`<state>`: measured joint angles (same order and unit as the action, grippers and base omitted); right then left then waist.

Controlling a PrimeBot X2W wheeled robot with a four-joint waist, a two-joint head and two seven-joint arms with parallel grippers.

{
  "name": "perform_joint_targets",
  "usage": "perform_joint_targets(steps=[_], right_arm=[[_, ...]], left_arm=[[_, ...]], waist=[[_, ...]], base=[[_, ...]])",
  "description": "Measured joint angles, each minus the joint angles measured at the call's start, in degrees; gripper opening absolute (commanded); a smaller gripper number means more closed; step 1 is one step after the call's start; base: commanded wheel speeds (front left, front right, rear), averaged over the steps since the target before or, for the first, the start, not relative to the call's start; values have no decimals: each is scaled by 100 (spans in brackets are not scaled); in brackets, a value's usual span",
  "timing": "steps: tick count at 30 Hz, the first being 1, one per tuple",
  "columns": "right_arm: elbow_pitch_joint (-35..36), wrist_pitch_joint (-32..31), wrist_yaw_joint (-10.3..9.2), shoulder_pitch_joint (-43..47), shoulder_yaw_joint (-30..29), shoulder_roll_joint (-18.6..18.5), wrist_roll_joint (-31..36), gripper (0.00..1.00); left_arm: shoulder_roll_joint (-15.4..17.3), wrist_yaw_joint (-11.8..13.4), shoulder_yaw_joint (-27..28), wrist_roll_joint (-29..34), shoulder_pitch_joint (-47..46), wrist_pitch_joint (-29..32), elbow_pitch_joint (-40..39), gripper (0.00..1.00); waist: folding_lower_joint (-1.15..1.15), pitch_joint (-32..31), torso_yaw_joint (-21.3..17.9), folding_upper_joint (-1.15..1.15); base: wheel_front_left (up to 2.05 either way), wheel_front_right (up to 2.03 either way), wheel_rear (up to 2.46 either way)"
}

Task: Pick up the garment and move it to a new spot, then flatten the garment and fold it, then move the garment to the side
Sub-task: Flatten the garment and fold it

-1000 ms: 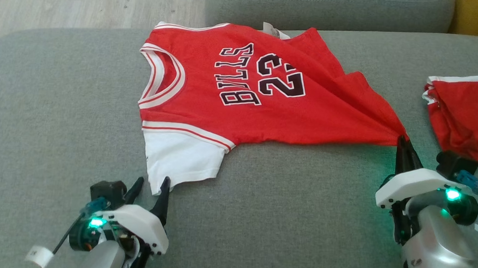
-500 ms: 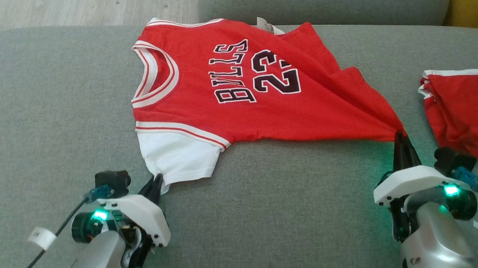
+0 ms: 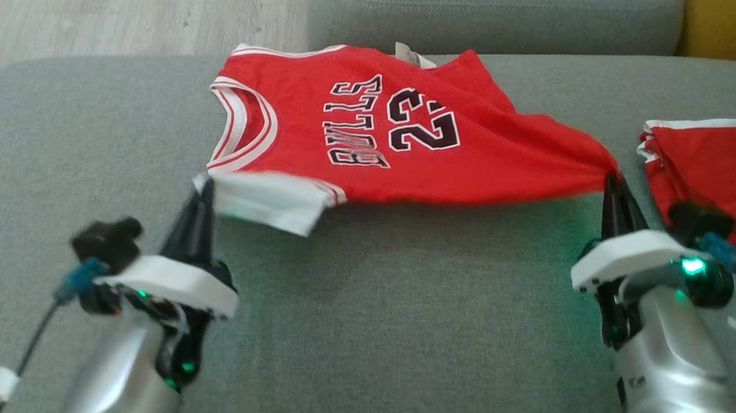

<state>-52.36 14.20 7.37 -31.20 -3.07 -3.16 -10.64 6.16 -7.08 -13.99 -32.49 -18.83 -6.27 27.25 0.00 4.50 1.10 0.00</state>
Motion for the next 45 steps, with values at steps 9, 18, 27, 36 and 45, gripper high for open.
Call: perform_joint_targets(steps=[9, 18, 27, 36, 45], right_arm=[[454, 1, 0, -495, 341, -13, -405, 0], [1720, 19, 0, -687, 700, -259, -713, 0], [3386, -497, 0, -608, 616, -417, -542, 0], [4187, -1602, 0, -695, 570, -528, -303, 0], [2321, -1272, 0, -3084, 1356, -798, -244, 0]], left_arm=[[315, 120, 387, -73, -447, -248, -1122, 0], [697, 579, 804, 109, -722, -227, -2525, 0], [1155, 916, 1032, 287, -889, 352, -3868, 0], [1657, 627, 842, 431, -2092, 1087, -3229, 0], [1847, 226, 559, 724, -4358, 837, -824, 0]], waist=[[0, -293, -12, 0], [0, -596, -159, 0], [-1, -638, -303, 0], [0, -88, -372, 0], [2, 1102, -393, 0]], base=[[0, 0, 0], [0, 0, 0], [0, 0, 0], [0, 0, 0], [0, 0, 0]])
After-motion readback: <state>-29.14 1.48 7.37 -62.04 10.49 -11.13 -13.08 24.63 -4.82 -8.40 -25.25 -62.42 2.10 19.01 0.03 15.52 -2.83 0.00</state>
